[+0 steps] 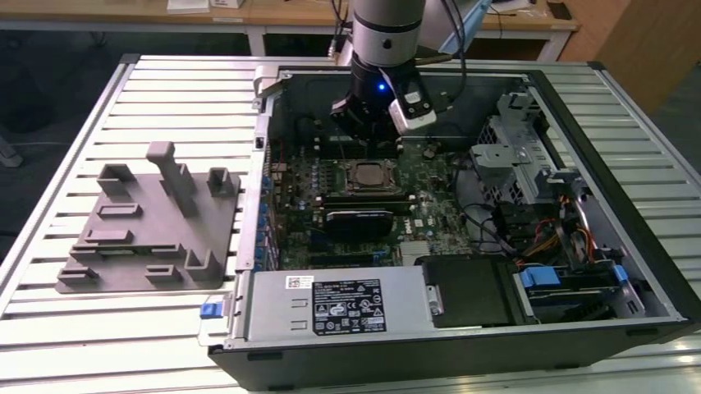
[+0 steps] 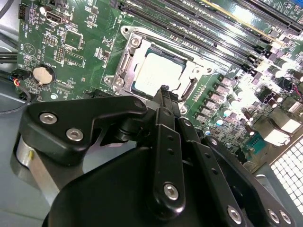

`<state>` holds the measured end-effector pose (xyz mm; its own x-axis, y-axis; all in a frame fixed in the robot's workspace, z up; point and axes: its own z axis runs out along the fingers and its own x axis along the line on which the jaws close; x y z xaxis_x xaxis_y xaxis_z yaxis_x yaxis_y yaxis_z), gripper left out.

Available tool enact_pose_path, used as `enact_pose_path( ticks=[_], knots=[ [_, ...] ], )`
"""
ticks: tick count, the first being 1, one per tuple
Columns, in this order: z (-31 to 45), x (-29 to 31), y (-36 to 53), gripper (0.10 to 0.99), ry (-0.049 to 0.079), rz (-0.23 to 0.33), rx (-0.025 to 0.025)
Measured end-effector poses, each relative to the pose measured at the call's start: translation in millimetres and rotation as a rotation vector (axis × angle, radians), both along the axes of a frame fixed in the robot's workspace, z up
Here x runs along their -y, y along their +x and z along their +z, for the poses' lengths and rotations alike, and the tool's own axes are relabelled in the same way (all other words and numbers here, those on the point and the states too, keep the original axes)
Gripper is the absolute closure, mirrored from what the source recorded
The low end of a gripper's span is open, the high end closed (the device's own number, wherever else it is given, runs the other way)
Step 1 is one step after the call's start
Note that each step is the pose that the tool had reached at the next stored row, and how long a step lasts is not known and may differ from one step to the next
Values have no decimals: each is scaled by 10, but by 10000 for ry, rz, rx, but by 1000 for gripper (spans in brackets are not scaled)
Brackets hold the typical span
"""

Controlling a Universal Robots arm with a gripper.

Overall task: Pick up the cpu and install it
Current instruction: 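Install the first cpu locking lever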

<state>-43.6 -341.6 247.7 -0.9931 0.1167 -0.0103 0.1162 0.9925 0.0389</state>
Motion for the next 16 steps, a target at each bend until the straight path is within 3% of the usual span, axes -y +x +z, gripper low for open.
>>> enact_pose_path(
  ticks=[6,16],
  knots=[
    [1,0,-15,980,-3,0,-2],
    [0,0,-185,980,-1,0,1]
  ],
)
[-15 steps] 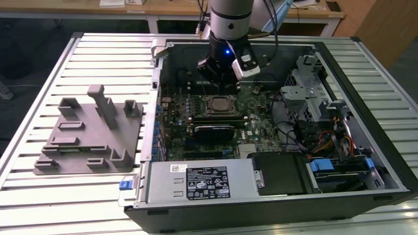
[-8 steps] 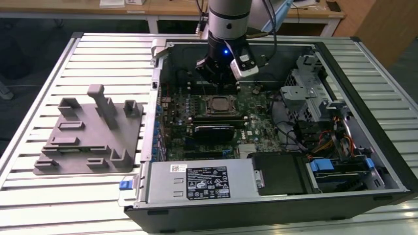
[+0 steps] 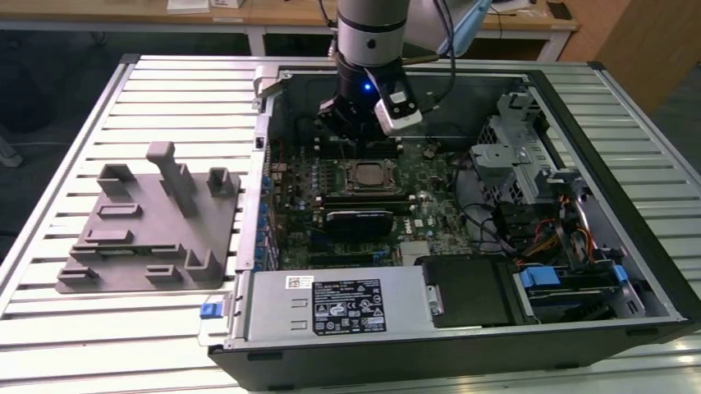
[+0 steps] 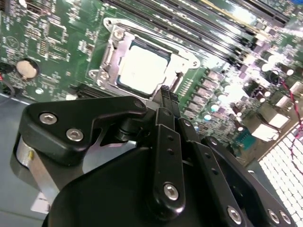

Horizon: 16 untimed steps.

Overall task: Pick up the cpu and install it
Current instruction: 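Install the first cpu locking lever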

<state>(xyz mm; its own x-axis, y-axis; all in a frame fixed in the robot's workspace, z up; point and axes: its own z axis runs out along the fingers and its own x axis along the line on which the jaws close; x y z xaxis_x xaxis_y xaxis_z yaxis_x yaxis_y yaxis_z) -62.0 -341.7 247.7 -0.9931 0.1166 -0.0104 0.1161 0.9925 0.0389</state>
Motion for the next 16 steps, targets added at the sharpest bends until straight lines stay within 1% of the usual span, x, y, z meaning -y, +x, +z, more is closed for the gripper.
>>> enact_pose_path(
  ticks=[5,14,15,16],
  knots=[
    [0,0,-119,980,0,0,7],
    [0,0,-358,980,15,-1,20],
    [0,0,-384,980,26,-1,20],
    [0,0,-402,980,82,0,20]
  ],
)
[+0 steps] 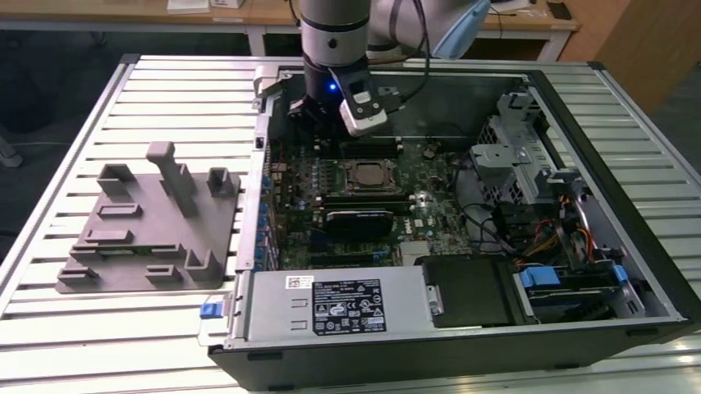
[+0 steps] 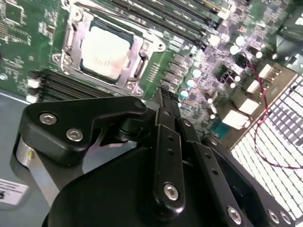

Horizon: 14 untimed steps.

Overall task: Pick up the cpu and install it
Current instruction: 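Install the first cpu locking lever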

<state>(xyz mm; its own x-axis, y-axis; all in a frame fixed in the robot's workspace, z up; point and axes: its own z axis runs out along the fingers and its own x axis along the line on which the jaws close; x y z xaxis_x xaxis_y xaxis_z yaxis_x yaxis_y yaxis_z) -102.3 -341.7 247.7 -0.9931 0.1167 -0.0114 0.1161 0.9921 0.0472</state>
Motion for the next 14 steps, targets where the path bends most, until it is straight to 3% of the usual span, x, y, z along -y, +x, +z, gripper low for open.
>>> enact_pose_path(
  ticks=[5,12,14],
  knots=[
    [0,3,-66,980,803,2,-1],
    [0,13,-112,980,2069,11,0],
    [0,12,-112,980,2135,11,1]
  ],
)
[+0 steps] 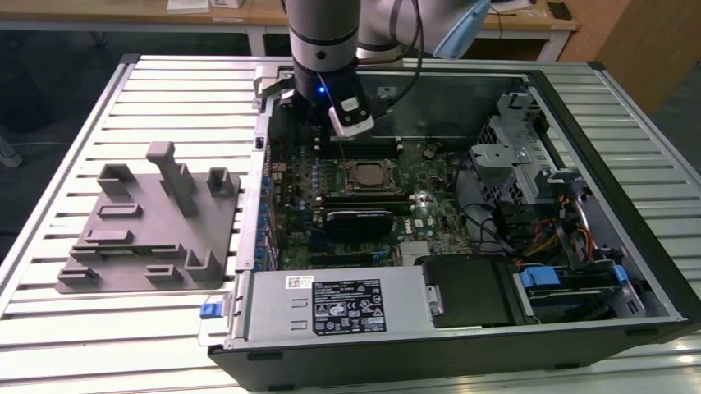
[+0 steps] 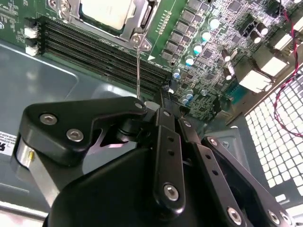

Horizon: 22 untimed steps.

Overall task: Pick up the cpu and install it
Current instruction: 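Install the first cpu locking lever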

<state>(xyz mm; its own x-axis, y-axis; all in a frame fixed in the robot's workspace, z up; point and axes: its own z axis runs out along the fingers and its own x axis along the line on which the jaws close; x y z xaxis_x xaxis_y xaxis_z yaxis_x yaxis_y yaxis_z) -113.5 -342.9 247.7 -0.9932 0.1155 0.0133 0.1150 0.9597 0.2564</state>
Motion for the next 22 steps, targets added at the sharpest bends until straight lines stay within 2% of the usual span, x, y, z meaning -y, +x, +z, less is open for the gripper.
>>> enact_pose_path(
  ticks=[4,8,22],
  knots=[
    [0,1,3,980,6,1,-2],
    [0,0,68,980,5,1,-24],
    [-2,0,465,980,4,-1,-151]
  ],
)
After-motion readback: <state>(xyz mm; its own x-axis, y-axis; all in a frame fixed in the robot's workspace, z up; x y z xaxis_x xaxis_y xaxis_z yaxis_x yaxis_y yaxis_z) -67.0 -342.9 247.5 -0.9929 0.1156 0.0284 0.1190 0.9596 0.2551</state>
